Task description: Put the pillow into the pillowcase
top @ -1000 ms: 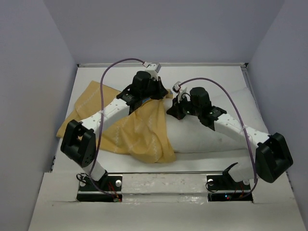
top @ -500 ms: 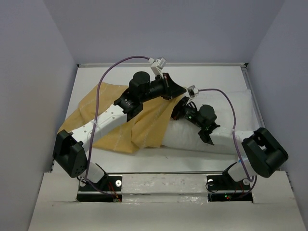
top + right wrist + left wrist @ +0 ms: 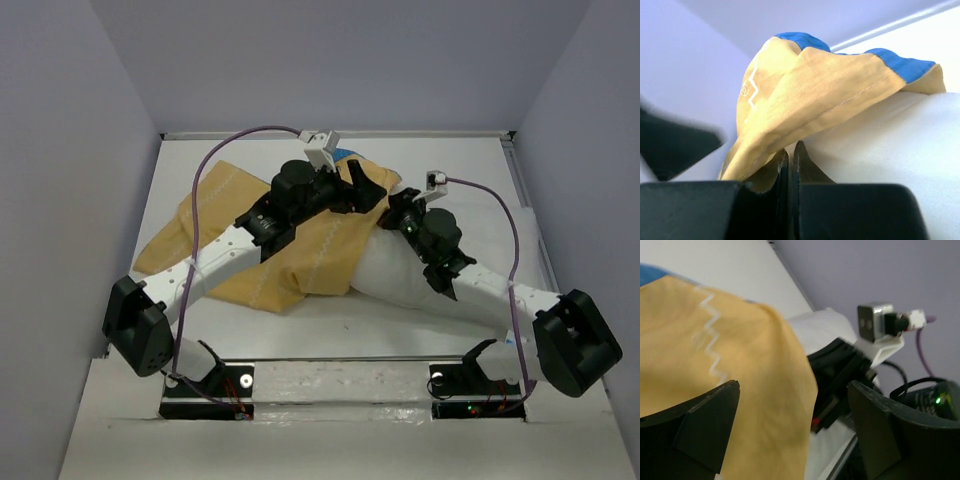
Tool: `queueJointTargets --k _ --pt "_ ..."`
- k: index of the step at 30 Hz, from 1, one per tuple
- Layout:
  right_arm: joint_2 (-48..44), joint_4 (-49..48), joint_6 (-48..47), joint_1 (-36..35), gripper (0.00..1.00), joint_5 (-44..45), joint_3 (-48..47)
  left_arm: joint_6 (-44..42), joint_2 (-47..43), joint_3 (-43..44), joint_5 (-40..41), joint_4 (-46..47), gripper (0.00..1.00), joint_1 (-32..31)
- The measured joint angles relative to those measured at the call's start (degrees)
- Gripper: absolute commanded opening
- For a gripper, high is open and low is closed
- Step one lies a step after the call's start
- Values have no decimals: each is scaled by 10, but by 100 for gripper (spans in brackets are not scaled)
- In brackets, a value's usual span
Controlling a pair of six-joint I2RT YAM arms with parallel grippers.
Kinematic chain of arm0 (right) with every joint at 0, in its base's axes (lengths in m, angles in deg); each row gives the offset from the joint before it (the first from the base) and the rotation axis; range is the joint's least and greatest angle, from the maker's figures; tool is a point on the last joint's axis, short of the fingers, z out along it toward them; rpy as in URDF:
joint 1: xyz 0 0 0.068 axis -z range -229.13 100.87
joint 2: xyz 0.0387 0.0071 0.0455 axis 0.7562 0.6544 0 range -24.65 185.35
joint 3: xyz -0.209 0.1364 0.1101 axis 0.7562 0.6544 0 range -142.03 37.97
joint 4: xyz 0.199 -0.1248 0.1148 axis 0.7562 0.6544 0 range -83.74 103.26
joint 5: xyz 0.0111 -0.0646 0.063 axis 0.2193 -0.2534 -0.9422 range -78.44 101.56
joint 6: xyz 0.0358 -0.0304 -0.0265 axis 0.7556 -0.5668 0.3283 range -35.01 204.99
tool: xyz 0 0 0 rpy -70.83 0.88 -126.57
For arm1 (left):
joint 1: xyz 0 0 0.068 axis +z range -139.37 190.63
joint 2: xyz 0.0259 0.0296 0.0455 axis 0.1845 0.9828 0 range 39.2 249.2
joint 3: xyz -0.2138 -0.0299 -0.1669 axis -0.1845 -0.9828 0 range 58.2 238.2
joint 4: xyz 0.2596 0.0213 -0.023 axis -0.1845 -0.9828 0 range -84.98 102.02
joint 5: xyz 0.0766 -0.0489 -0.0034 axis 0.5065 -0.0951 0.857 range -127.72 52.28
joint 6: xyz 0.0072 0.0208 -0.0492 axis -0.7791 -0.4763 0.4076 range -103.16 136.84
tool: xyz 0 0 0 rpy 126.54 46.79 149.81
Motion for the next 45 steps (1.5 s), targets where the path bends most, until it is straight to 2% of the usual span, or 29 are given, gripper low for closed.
queueJointTargets --k 3,5,6,8,9,10,13,14,18,20,25,27,29,32,33,34,35,36,37,38,39,40,41,42,45 --pt "18 77 6 35 0 19 -38 -29 -60 -63 74 -23 96 0" --pt "35 126 3 49 0 33 -66 -41 -115 -114 125 -33 89 -7" --pt "48 160 -1 59 6 42 -90 -46 -158 -147 152 -44 78 -16" --pt "59 193 -9 66 21 50 -115 -48 -217 -195 191 -47 69 -33" --pt "65 217 -16 70 33 53 -131 -46 -247 -220 207 -51 68 -42" --pt "74 250 -27 73 51 56 -158 -41 -276 -247 220 -47 68 -54" --pt "96 326 -69 77 63 58 -238 -20 -315 -319 245 -43 72 -89" --pt "100 356 -89 79 64 55 -273 -6 -319 -349 247 -35 79 -105" --pt "93 428 -141 79 68 37 -340 24 -285 -428 243 -6 87 -128" --pt "74 467 -163 79 69 23 -347 31 -256 -451 243 0 87 -127" --pt "10 564 -209 74 67 -21 -320 27 -157 -442 238 51 87 -126" --pt "-20 595 -221 61 70 -30 -299 22 -119 -429 236 76 87 -121" --pt "-39 622 -230 37 79 -34 -283 20 -97 -422 233 101 86 -111" --pt "-49 655 -244 -11 91 -34 -265 19 -60 -407 225 134 73 -93" --pt "-45 668 -249 -28 95 -23 -260 18 -46 -402 225 146 56 -89" --pt "-39 678 -254 -42 96 -15 -255 16 -37 -399 225 155 48 -85" --pt "-36 683 -258 -47 97 -12 -253 18 -29 -398 225 165 29 -84" --pt "-24 693 -264 -63 97 -2 -251 12 -26 -398 224 167 29 -83" --pt "-16 695 -267 -69 97 7 -250 12 -24 -398 224 171 9 -81" --pt "-5 698 -273 -76 84 18 -250 10 -24 -398 224 173 2 -79" --pt "9 698 -278 -81 73 31 -250 10 -25 -398 223 178 0 -77" --pt "21 696 -280 -83 40 46 -251 8 -28 -398 222 179 0 -76" --pt "36 693 -284 -84 17 65 -251 7 -37 -398 221 177 0 -71" --pt "52 691 -285 -84 1 82 -252 5 -53 -400 218 169 0 -66" --pt "90 679 -275 -83 0 119 -256 -3 -123 -399 204 137 0 -42"
